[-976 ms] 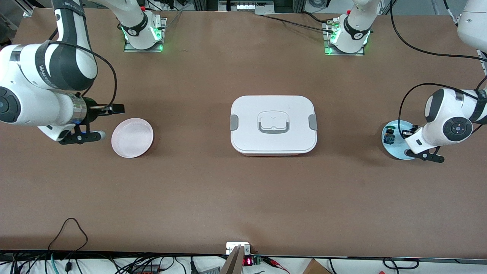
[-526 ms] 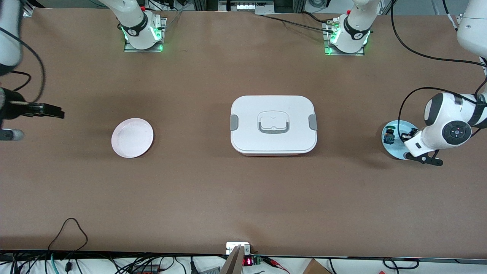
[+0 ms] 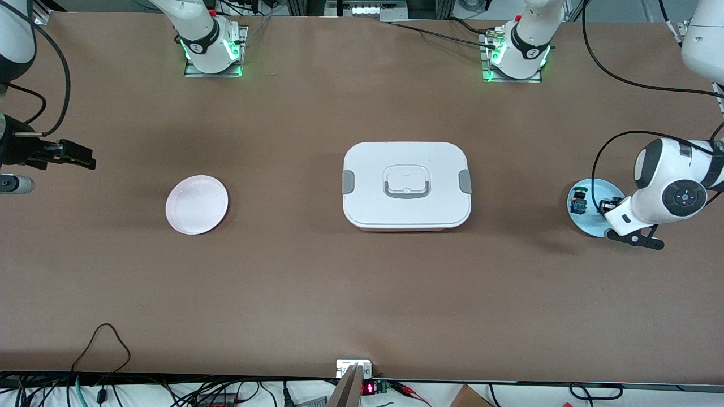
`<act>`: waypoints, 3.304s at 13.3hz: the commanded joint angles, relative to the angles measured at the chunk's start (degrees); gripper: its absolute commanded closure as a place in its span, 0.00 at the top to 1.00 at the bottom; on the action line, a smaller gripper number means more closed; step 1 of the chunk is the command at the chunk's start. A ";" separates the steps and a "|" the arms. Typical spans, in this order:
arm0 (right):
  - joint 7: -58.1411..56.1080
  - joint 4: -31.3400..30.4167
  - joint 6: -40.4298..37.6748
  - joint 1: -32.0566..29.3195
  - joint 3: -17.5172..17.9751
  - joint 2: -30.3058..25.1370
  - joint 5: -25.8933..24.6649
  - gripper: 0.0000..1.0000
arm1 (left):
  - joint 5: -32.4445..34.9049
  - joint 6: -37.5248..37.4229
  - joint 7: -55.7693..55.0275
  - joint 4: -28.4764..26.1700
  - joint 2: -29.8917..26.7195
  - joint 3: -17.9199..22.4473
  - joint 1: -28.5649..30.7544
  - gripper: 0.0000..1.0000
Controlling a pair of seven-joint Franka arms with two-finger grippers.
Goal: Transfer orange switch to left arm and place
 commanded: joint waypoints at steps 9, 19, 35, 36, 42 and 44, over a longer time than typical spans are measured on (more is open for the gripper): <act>3.01 -6.00 2.35 -0.39 0.13 -5.09 -0.28 1.00 | -7.52 -27.92 10.54 22.74 -4.06 -11.60 0.29 1.00; 3.01 -4.06 2.26 -0.30 0.13 -5.09 -0.36 1.00 | -29.71 -40.80 10.01 26.74 -21.26 6.39 -22.67 1.00; 2.66 -3.62 -0.55 -0.30 0.13 -6.41 -0.19 1.00 | -39.08 -34.56 -2.91 10.73 -33.50 26.17 -38.56 1.00; 2.66 -3.62 -0.64 -0.30 0.13 -6.41 -0.19 1.00 | -38.29 -34.65 -2.74 11.51 -33.32 26.26 -38.56 1.00; 2.75 -3.62 -0.99 -0.30 0.22 -6.41 -0.19 1.00 | -36.00 -35.96 -2.65 12.57 -32.97 25.65 -38.56 1.00; 2.75 -3.62 -0.99 -0.30 0.22 -6.41 -0.19 1.00 | -36.18 -35.96 -2.82 13.97 -31.92 25.73 -38.38 1.00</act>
